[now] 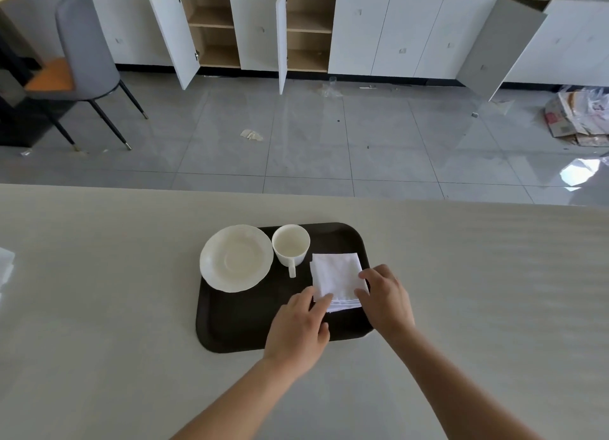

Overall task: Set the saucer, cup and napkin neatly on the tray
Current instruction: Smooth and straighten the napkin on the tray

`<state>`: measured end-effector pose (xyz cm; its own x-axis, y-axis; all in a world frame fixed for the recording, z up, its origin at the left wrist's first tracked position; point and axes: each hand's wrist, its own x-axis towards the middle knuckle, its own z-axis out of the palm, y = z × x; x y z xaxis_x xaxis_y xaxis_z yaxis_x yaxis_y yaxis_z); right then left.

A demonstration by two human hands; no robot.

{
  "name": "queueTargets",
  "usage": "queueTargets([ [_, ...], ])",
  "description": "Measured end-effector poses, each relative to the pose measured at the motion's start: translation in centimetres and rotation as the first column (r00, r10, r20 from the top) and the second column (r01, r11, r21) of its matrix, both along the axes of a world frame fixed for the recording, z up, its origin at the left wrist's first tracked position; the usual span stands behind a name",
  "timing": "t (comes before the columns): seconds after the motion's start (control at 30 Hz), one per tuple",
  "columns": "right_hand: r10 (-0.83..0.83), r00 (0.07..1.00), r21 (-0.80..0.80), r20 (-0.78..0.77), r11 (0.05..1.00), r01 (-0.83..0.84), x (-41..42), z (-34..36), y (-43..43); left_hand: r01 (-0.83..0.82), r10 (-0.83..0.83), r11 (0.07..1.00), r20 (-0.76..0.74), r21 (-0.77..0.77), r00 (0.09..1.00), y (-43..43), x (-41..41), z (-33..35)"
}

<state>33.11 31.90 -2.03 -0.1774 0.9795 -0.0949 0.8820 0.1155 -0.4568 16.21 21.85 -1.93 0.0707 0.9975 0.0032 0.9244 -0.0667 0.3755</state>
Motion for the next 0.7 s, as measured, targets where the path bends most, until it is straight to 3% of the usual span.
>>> queueTargets([
  [0.23,0.130,0.990,-0.001,0.047,0.992,-0.130,1.1,-0.1,-0.4,0.055,-0.055,0.998,-0.181,-0.006,0.982,1.1,0.6,-0.6],
  [0.4,0.222,0.967,-0.007,0.123,0.975,-0.223,1.5,-0.1,-0.2,0.067,-0.061,0.998,-0.219,0.019,0.974,2.0,0.9,-0.9],
  [0.7,0.259,0.959,0.037,0.119,0.964,-0.265,1.9,-0.6,0.3,0.078,-0.055,0.994,-0.267,0.074,0.962,3.4,1.2,-1.4],
])
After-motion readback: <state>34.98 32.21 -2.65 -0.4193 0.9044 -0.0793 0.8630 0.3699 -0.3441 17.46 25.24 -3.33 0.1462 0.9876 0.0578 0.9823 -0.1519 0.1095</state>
